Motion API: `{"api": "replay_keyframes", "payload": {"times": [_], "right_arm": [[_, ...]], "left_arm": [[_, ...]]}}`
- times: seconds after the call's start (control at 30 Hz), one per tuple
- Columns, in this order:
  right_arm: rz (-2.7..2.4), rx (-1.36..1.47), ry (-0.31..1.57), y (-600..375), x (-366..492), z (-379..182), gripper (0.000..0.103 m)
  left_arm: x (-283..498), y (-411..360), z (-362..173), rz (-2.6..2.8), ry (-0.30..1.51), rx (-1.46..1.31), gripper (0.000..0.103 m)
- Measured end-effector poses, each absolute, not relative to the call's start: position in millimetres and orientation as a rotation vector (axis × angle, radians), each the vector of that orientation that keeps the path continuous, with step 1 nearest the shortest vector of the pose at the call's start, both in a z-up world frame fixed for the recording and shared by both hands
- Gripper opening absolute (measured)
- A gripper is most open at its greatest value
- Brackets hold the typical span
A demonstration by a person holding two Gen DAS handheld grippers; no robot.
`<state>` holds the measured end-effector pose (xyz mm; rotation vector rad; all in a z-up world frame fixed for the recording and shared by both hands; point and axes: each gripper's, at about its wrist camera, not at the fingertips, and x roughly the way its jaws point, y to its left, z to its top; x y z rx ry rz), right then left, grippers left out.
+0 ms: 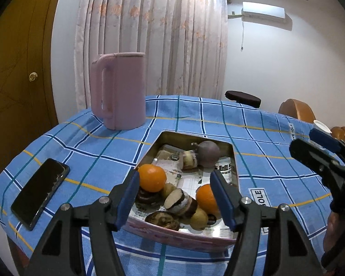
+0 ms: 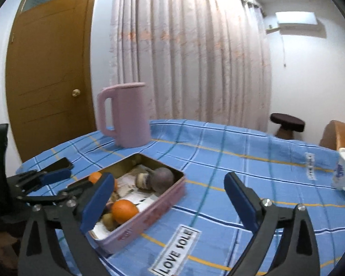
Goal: Organize fruits
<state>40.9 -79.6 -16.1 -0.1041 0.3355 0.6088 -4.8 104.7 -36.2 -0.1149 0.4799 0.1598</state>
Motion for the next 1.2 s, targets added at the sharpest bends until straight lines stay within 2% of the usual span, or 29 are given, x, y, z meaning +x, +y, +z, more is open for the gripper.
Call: {"api": "replay_keyframes", "payload": {"times": [0.07, 1.2], "right_arm": [[0.603, -0.102, 0.336, -84, 38, -16, 0.102], [0.588, -0.074, 0.314, -103, 28, -14, 0.103]], "left_arm": [[-6, 104, -34, 0.159, 0.476, -0.114, 0.065], [-9, 99, -28, 0.182, 0.472, -0.104, 0.068]]}}
